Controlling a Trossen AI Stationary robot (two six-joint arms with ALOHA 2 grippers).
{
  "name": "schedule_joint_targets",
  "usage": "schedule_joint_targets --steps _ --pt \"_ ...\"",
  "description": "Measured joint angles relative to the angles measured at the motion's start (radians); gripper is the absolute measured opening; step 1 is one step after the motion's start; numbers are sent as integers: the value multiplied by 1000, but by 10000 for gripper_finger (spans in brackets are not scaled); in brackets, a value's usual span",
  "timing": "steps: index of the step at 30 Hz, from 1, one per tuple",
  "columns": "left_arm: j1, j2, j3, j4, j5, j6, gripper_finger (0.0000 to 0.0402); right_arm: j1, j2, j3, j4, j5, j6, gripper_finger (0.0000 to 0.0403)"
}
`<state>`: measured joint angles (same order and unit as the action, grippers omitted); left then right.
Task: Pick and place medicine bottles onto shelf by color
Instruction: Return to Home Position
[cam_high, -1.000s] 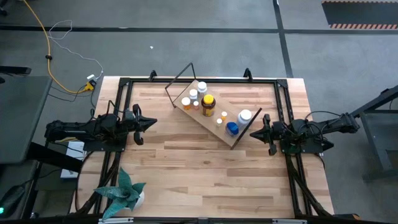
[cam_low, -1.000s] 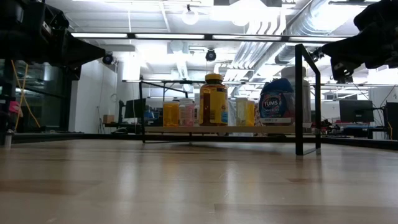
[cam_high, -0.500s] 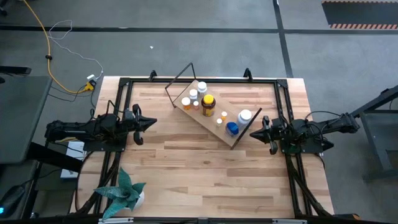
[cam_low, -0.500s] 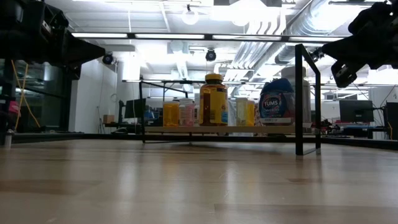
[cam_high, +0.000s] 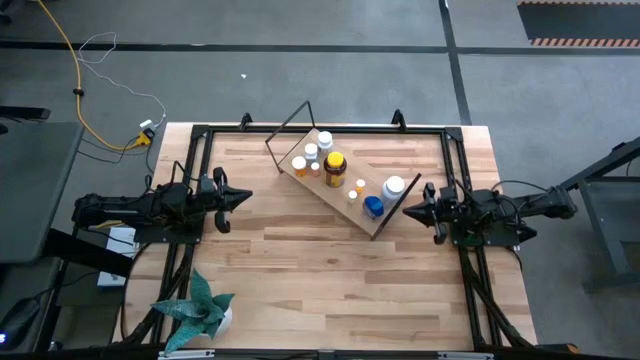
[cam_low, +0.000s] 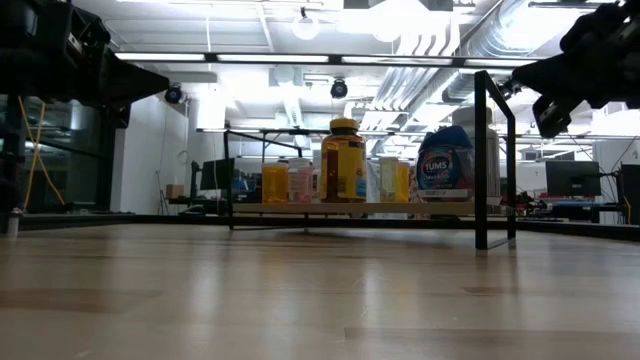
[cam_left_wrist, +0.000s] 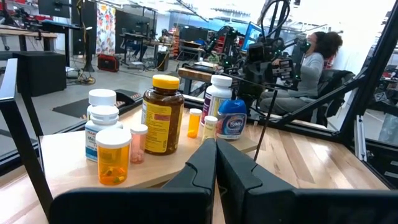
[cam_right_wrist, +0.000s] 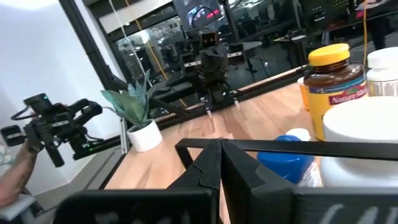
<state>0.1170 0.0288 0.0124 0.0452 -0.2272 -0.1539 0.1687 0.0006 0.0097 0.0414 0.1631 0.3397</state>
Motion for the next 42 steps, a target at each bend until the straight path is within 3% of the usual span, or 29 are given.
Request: schedule_joint_targets --steps 42 --pt "-66 -25 1 19 0 0 3 -18 6 -1 2 -2 0 0"
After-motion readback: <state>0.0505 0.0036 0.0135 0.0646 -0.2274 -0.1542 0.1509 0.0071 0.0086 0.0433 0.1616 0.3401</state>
